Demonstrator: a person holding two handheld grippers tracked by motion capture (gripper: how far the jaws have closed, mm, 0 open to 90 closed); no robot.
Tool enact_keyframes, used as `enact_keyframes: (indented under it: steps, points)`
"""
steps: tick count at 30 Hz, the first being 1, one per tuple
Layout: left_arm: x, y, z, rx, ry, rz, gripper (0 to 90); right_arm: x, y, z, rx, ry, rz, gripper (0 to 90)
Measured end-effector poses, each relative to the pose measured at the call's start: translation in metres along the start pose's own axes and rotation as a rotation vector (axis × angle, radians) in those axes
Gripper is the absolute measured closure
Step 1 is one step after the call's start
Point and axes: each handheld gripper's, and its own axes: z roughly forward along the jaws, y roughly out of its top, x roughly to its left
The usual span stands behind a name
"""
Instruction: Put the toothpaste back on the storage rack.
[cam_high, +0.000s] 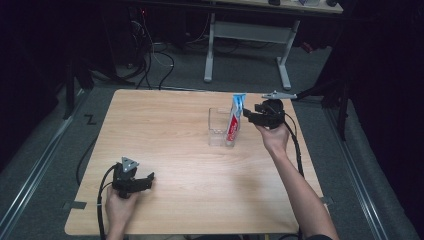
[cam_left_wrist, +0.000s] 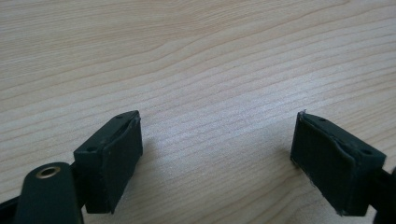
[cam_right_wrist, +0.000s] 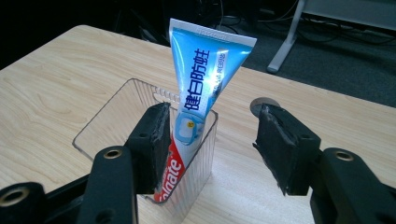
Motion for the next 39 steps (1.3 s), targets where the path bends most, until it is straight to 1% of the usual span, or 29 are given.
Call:
enact_keyframes:
  steps: [2,8,15,19,24,36,39]
  points:
    - [0.000,0.000,0.000,0.000,0.000,0.000,17.2,0.001,-0.002,-0.005,-0.014,0.005,0.001,45.5]
    - [0.000,0.000,0.000,0.000,0.000,0.000,17.2,-0.002,-0.007,-0.013,-0.017,0.007,0.009,45.6]
    - [0.000,0.000,0.000,0.000,0.001,0.000,17.2,-0.003,-0.008,-0.022,-0.020,0.013,0.005,45.5]
    - [0.000,0.000,0.000,0.000,0.001,-0.001,17.2,0.001,-0.007,-0.027,-0.035,0.026,-0.006,45.5]
    - [0.000,0.000,0.000,0.000,0.001,-0.001,17.3,0.005,-0.007,-0.031,-0.041,0.040,-0.012,45.4]
    - [0.000,0.000,0.000,0.000,0.001,-0.001,17.2,0.012,-0.006,-0.046,-0.051,0.049,-0.040,45.6]
    - [0.000,0.000,0.000,0.000,0.001,-0.001,17.3,0.014,-0.006,-0.049,-0.056,0.058,-0.042,45.7]
